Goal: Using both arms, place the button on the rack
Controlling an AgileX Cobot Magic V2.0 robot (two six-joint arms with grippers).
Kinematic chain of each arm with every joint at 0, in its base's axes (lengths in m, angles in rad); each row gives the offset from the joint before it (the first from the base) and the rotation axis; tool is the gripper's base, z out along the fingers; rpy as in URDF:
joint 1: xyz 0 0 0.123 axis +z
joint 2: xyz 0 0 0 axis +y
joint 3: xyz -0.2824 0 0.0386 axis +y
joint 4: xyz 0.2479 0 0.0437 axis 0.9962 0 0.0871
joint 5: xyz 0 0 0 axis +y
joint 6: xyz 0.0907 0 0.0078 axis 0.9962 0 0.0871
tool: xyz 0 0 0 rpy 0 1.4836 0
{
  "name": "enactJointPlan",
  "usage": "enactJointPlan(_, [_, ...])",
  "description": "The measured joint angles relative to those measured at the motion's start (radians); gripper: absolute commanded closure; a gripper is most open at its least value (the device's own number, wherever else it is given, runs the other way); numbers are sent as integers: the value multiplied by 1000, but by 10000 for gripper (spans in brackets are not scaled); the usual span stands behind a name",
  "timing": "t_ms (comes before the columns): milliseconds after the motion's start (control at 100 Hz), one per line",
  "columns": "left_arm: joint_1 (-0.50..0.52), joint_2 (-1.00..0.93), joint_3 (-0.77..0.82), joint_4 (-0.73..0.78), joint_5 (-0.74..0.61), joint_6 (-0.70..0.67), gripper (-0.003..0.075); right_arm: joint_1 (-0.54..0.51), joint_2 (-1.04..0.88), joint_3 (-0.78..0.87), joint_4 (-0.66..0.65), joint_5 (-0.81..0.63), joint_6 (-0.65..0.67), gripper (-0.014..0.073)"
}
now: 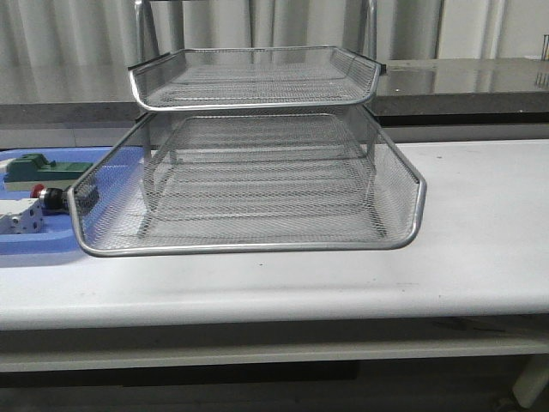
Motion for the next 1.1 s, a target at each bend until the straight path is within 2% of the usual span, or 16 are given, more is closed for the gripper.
enactJointPlan(60, [0,0,0,0,4,15,72,0,0,0,0,0,0,664])
enactJointPlan(130, [0,0,-1,0,5,25,-1,0,0,0,0,0,0,664])
enactJointPlan(390, [0,1,-2,-30,-18,30,69,0,0,0,0,0,0,664])
enactJointPlan(590, [0,60,-62,-35,-25,91,72,0,0,0,0,0,0,664])
enactJointPlan(840, [0,284,-319,-35,22,280,72,0,0,0,0,0,0,664])
enactJointPlan(1100, [0,597,-663,-35,167,458,72,0,0,0,0,0,0,664])
